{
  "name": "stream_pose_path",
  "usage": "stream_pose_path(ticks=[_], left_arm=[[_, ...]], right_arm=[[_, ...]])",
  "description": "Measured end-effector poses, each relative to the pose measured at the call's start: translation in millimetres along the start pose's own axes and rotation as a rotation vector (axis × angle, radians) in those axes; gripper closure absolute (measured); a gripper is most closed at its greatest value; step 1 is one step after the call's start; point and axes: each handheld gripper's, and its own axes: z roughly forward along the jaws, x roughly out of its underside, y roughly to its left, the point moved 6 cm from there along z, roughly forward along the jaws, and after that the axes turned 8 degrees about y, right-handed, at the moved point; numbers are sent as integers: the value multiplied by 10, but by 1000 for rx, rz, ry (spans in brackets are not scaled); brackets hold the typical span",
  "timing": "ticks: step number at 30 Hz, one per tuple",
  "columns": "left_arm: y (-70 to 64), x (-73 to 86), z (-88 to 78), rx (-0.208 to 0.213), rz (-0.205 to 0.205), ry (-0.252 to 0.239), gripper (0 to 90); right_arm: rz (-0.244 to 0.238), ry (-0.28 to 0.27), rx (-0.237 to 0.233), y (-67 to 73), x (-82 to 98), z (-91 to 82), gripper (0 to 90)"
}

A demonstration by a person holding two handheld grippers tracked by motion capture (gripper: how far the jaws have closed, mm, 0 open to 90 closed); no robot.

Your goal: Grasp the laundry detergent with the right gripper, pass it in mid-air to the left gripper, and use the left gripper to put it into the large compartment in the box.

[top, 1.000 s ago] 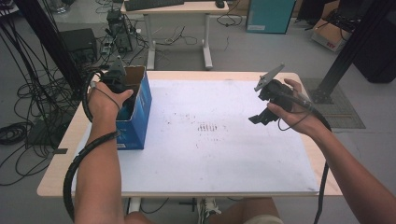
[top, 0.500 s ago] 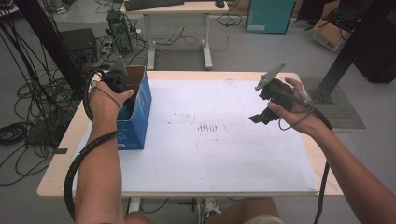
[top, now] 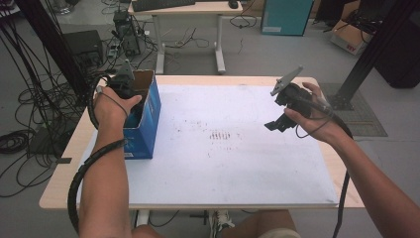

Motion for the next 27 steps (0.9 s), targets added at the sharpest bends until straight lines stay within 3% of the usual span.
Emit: stream_pose_path(ticks=[27], left_arm=[[-2,-4,3,-4,2,-3,370]], right_arm=[[5,3,4,-16,24,-20,62]])
